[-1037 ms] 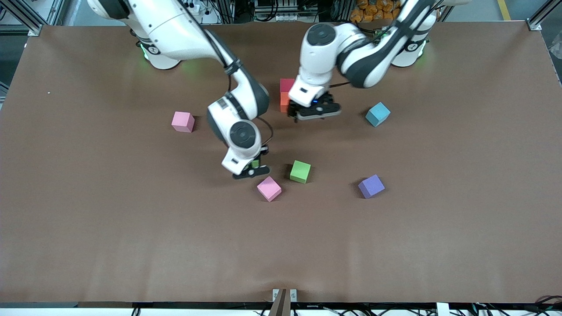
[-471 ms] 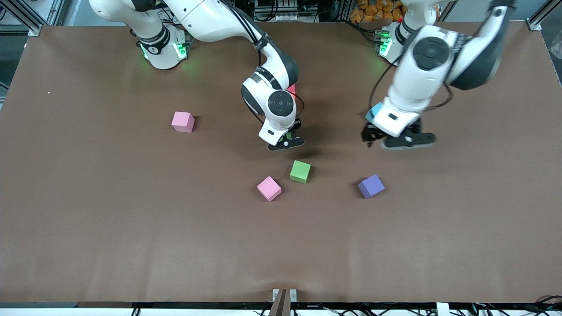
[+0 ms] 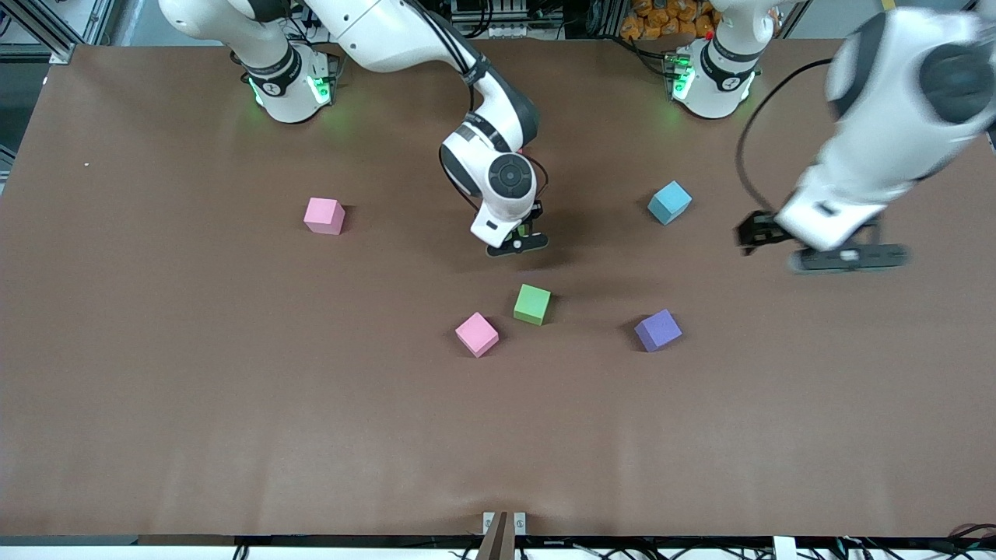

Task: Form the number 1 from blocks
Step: 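Open the left gripper and withdraw while the right gripper carries green, then set the green cube against the orange cube and open the right gripper, then grasp the purple cube with the left gripper while the right gripper grasps pink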

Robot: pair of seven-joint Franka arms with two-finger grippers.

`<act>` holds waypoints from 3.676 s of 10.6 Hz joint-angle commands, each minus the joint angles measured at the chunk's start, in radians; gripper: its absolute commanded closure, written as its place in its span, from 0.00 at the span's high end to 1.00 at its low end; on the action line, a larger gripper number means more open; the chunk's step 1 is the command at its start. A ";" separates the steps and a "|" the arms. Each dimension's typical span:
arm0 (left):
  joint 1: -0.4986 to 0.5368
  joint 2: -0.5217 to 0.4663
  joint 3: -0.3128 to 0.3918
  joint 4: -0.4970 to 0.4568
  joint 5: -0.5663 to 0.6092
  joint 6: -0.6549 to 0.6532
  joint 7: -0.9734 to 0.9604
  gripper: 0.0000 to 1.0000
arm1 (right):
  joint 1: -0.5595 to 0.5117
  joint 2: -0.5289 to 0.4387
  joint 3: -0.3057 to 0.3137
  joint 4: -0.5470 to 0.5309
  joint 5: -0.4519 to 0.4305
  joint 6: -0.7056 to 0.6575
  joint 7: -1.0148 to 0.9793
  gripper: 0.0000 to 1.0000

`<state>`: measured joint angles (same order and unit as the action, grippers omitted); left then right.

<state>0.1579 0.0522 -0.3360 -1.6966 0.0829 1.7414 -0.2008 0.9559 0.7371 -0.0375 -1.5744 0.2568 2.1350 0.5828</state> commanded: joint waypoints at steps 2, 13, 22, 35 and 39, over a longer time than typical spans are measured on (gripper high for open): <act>-0.101 0.003 0.150 0.164 -0.026 -0.184 0.060 1.00 | 0.041 -0.007 -0.007 -0.044 0.025 0.006 0.025 0.00; -0.255 -0.064 0.324 0.207 -0.077 -0.293 0.138 1.00 | 0.073 -0.036 -0.001 -0.108 0.025 0.003 0.043 0.15; -0.277 -0.039 0.324 0.181 -0.075 -0.295 0.124 1.00 | -0.135 -0.177 -0.010 -0.062 0.015 0.000 0.120 1.00; -0.236 0.303 0.129 -0.095 -0.098 0.324 -0.122 1.00 | -0.442 -0.128 -0.030 0.031 -0.073 -0.067 0.084 1.00; -0.256 0.422 0.100 -0.094 -0.128 0.431 -0.487 1.00 | -0.387 0.008 -0.027 0.198 -0.073 -0.021 0.388 1.00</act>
<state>-0.0909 0.4513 -0.2251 -1.7947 -0.0323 2.1406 -0.5789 0.5588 0.6705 -0.0686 -1.4773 0.1961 2.1004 0.8890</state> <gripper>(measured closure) 0.000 0.000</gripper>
